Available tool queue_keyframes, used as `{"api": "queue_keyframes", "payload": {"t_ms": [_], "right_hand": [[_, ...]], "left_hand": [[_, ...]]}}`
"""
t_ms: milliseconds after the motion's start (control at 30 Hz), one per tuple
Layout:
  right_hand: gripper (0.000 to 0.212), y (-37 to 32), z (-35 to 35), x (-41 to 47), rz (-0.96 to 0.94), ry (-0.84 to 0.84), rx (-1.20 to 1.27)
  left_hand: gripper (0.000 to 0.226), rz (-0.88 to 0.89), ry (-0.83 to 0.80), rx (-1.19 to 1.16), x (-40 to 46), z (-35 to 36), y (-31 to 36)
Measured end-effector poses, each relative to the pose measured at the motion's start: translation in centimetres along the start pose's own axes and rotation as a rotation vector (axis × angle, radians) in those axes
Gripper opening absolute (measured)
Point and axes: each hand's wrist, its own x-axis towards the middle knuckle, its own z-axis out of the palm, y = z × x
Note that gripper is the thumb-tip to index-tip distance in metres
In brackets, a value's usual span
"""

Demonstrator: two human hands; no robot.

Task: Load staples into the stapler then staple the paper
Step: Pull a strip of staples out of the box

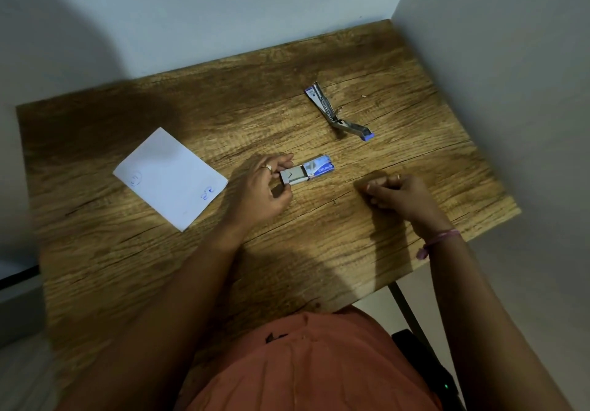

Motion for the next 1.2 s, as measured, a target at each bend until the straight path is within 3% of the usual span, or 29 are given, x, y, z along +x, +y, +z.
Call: {"api": "queue_keyframes", "payload": {"t_ms": [267,433,500,1033,1200], "right_hand": [[0.015,-2.4,-2.5,4.1,-0.154,0.186,0.082],[0.004,-4.8,-2.2,9.5,-0.205,0.325,0.001],[0.017,-5.7,-2.0,11.3,-0.234,0.374,-0.059],[0.019,-8.0,-1.8,15.1,-0.265,0.357,-0.389],[0.008,-8.8,-2.4,11.9,-0.364,0.273,-0.116]], "left_hand": [[0.05,0.017,0.023,-0.005,-0.1,-0.3,1.2],[0.051,-0.027,-0.005,-0.003,-0.1,-0.2,1.4],[0.051,-0.029,-0.028,0.013,0.0,-0.2,1.3],[0.045,-0.064,-0.005,0.125,0.3,0.0,1.0],[0.047,-0.066,0.001,0.133,0.3,0.1,0.8]]}}
